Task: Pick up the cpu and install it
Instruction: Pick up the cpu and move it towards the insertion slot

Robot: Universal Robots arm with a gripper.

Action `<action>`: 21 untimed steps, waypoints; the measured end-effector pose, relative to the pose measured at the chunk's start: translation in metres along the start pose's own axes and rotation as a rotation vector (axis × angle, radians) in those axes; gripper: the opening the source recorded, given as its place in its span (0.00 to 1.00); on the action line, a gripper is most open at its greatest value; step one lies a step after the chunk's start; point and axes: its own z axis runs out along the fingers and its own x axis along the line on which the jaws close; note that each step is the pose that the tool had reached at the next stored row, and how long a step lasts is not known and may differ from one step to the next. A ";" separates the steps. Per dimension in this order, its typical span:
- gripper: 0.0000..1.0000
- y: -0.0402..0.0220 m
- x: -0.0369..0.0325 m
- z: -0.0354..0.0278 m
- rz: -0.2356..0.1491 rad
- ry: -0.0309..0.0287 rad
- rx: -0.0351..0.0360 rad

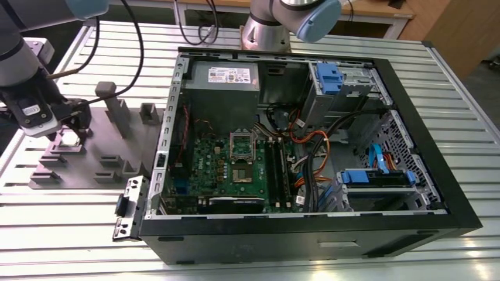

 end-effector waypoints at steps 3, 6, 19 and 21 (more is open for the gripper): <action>0.62 0.0023 -0.0002 0.0034 0.000 -0.0001 0.0000; 0.62 0.0034 0.0002 0.0055 0.009 -0.0005 -0.0002; 0.47 0.0035 0.0012 0.0109 0.021 -0.0012 -0.0003; 0.47 0.0035 0.0012 0.0109 0.021 -0.0011 -0.0003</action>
